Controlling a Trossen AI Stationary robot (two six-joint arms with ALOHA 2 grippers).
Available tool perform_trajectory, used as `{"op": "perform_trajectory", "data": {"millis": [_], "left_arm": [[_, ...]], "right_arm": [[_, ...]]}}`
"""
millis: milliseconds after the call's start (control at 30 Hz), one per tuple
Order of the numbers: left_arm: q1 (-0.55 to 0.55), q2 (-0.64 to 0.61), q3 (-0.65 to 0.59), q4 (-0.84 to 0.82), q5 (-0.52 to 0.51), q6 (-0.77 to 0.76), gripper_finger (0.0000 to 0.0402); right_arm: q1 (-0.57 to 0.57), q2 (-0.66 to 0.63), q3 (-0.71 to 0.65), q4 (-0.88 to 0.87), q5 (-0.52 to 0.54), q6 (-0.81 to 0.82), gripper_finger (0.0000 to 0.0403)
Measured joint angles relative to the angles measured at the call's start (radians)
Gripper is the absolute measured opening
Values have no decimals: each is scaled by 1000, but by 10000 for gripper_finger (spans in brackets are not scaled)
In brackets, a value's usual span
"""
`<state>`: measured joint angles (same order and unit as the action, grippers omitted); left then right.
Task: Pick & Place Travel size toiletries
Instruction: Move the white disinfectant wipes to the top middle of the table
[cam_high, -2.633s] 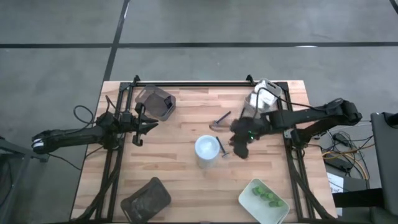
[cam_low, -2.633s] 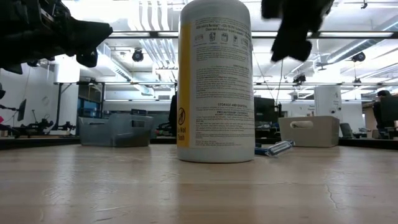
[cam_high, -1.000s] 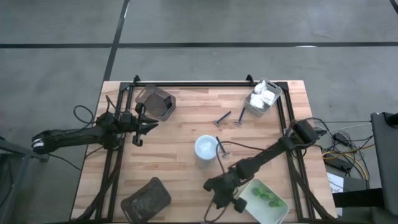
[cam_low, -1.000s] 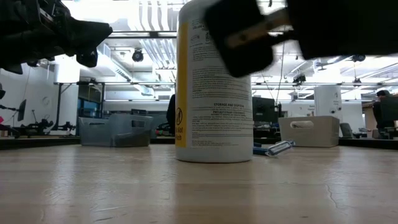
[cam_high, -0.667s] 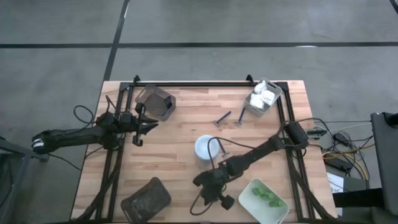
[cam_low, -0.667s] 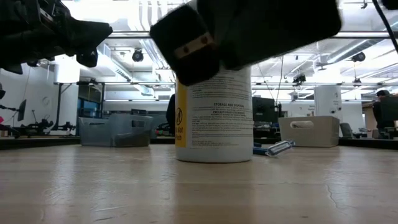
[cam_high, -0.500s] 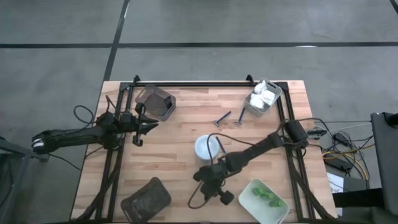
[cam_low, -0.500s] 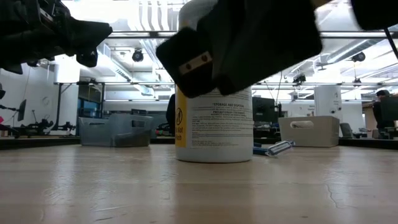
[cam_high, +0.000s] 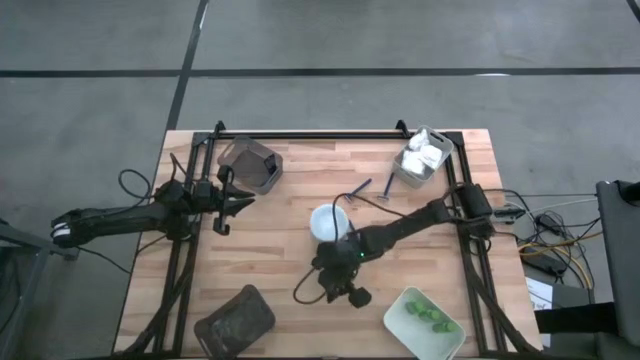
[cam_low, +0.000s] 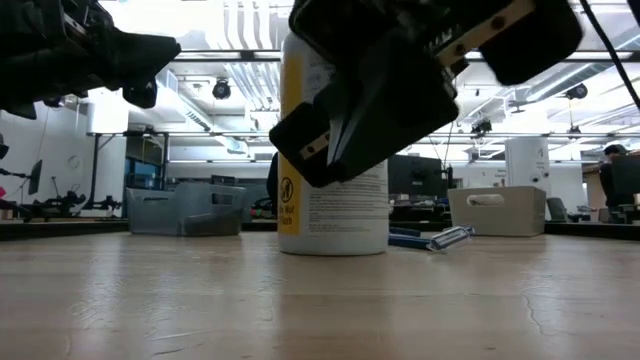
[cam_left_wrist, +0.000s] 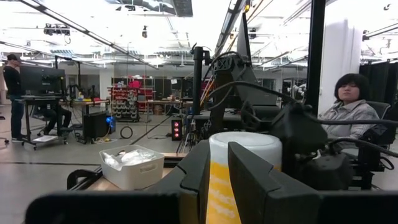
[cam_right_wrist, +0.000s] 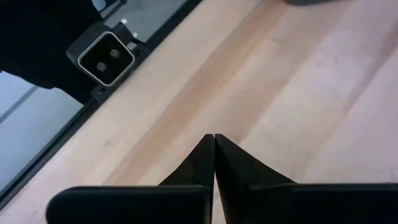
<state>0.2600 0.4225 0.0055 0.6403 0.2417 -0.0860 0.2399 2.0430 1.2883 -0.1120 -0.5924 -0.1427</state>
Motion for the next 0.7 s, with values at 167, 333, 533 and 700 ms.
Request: {"op": "perform_trajectory", "data": {"millis": [167, 333, 533, 700], "left_arm": [[0, 0, 0, 0, 0, 0, 62], [0, 0, 0, 1, 0, 0, 62], [0, 0, 0, 2, 0, 0, 62], [0, 0, 0, 2, 0, 0, 62]], "right_arm": [[-43, 0, 0, -22, -28, -12, 8], [-90, -6, 0, -19, -30, -16, 8], [-151, -7, 0, -18, -36, -19, 8], [-194, -8, 0, -5, -37, -22, 8]]}}
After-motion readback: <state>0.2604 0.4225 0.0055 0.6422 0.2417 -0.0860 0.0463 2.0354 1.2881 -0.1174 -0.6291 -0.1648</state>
